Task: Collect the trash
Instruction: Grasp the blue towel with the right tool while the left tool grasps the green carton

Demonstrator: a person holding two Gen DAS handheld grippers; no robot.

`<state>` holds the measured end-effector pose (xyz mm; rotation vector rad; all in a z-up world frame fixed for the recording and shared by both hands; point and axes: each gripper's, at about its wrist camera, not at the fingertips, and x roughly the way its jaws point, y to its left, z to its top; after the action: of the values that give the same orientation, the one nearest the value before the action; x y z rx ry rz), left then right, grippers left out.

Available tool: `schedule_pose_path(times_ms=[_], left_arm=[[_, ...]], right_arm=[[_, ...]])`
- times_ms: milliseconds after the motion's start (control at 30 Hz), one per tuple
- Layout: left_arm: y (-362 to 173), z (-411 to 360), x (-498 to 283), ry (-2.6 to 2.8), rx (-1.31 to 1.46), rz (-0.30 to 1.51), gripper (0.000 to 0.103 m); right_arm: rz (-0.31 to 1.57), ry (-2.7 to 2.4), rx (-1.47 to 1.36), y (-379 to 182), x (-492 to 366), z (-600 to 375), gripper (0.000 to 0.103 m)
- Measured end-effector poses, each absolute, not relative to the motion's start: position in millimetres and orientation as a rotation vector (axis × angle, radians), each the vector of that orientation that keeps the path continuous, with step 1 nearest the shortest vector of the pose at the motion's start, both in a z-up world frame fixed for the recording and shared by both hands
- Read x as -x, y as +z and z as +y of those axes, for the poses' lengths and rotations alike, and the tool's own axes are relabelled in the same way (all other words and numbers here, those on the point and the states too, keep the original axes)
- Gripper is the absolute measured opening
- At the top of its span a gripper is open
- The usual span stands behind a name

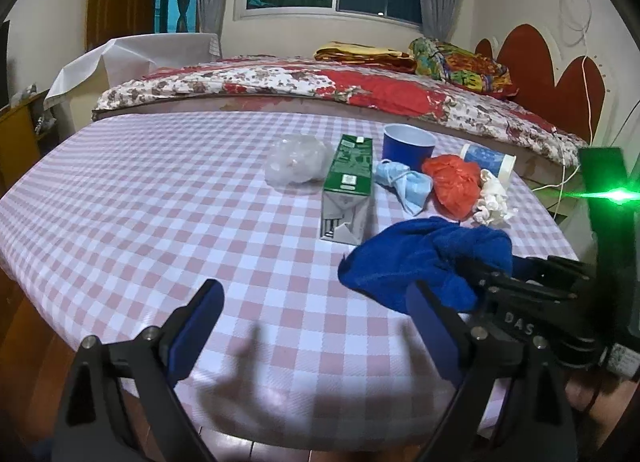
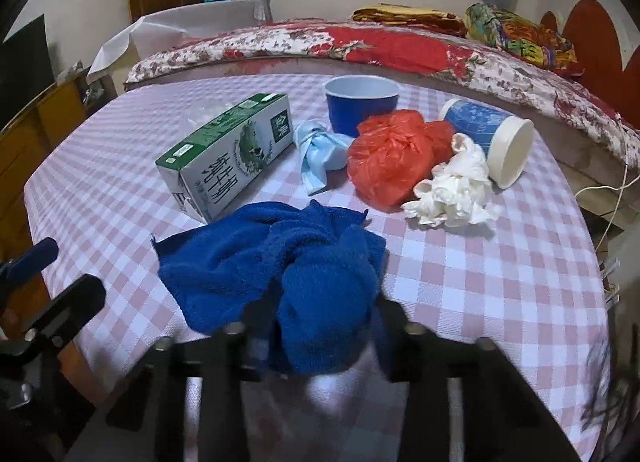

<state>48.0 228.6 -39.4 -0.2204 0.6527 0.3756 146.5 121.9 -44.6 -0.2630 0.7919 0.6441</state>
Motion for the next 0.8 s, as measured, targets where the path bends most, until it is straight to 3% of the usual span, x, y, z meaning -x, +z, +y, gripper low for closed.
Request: schedule_pose_path(times_ms=[133,800], left_arm=[[-42,222,-54,0.352,0.224,0.664,0.088],[-48,240,-138,0.348,0.178,0.703,0.082]], right_arm=[[0.764,0.597,0.244,-38,-144,99,0.026],[0.698,0.229,0.121,-4,-209,-32,0.026]])
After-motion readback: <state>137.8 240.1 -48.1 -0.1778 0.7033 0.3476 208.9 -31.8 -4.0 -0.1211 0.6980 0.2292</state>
